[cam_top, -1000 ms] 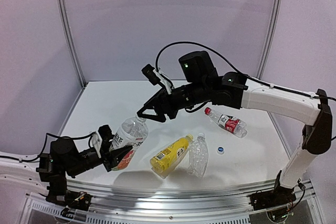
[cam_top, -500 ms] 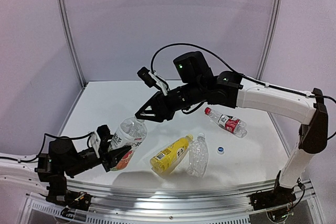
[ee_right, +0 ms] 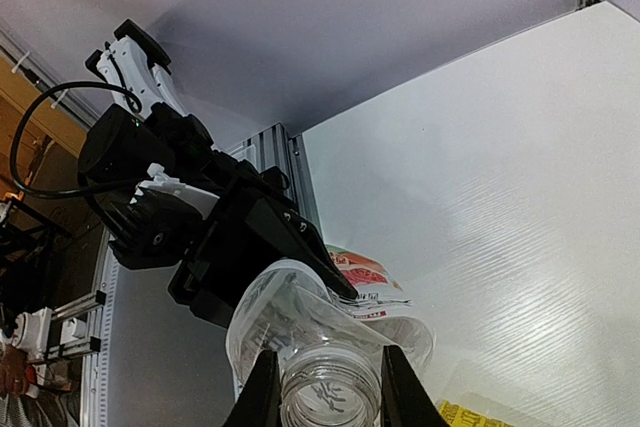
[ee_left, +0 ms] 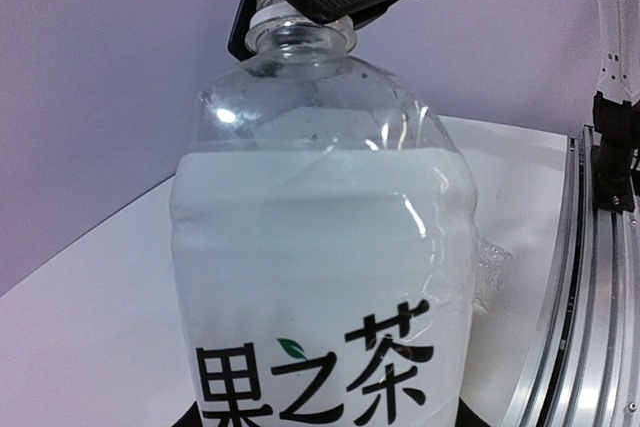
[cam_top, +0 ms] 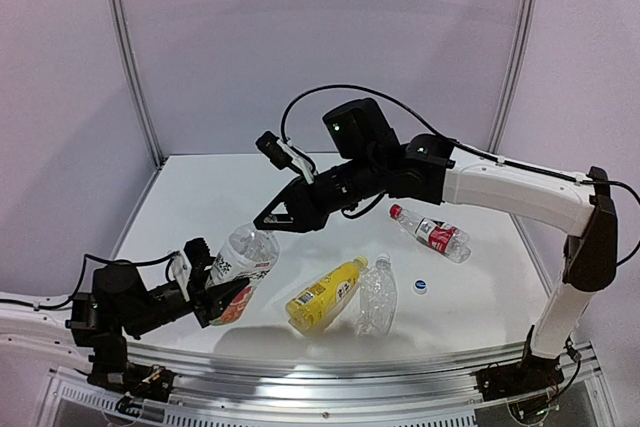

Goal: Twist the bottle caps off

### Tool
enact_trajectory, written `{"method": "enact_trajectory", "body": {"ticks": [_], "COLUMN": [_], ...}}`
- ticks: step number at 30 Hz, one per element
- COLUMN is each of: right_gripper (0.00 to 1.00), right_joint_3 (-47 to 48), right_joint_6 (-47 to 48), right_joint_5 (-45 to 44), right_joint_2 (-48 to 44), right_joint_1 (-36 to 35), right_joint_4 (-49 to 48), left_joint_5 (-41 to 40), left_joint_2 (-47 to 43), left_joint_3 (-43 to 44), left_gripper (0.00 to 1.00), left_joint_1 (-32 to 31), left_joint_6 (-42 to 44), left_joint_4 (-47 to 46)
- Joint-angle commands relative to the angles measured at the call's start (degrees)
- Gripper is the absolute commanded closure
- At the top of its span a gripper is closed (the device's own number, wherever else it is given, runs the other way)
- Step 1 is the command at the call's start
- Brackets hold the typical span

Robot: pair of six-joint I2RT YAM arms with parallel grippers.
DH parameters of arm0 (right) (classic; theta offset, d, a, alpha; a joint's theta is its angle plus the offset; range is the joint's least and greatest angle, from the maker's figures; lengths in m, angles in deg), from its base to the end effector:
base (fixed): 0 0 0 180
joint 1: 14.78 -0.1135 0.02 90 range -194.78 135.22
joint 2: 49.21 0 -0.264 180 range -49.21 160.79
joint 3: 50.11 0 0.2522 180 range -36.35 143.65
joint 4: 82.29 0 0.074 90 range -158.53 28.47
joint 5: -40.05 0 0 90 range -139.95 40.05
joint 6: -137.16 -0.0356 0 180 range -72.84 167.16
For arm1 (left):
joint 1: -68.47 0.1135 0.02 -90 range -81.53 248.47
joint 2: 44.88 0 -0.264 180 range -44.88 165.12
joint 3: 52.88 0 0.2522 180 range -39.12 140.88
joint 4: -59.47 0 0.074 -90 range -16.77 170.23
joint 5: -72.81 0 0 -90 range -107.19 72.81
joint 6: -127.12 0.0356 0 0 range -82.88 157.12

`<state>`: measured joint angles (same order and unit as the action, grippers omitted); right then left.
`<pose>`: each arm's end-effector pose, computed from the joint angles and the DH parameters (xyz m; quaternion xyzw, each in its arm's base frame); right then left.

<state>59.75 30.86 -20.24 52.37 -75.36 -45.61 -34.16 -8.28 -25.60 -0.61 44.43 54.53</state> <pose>0.1884 0.3700 0.3585 -0.4345 0.7196 0.4802 0.2508 0.0685 -0.1501 0.2218 0.3699 0.6322 -0.2521 0.6324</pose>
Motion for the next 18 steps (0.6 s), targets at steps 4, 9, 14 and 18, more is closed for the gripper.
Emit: {"method": "enact_trajectory", "body": {"ticks": [4,9,14,18], "right_gripper": [1.00,1.00,1.00,1.00], "right_joint_3": [7.5,22.3,40.1,48.3], "right_joint_6": [3.6,9.4,11.7,11.0], "right_joint_5": [-2.7,-13.0,-21.0,-26.0], "right_joint_2": [3.6,9.4,18.2,22.2], "right_joint_1": [-0.6,-0.5,-0.4,1.1], "right_joint_4": [8.7,22.8,35.5,38.2], "left_joint_5": [-3.4,-11.9,-15.3,-18.0], "left_joint_2": [-0.1,0.5,-1.1,-2.8], "left_joint_3": [1.5,3.1,2.9,3.1], "left_gripper": [0.64,0.01,0.01,0.01], "left_joint_1": [0.3,0.3,0.3,0.3], "left_joint_6": [-1.3,-3.7,-4.1,-4.6], "left_joint_4": [-1.2,1.3,2.4,4.0]}}
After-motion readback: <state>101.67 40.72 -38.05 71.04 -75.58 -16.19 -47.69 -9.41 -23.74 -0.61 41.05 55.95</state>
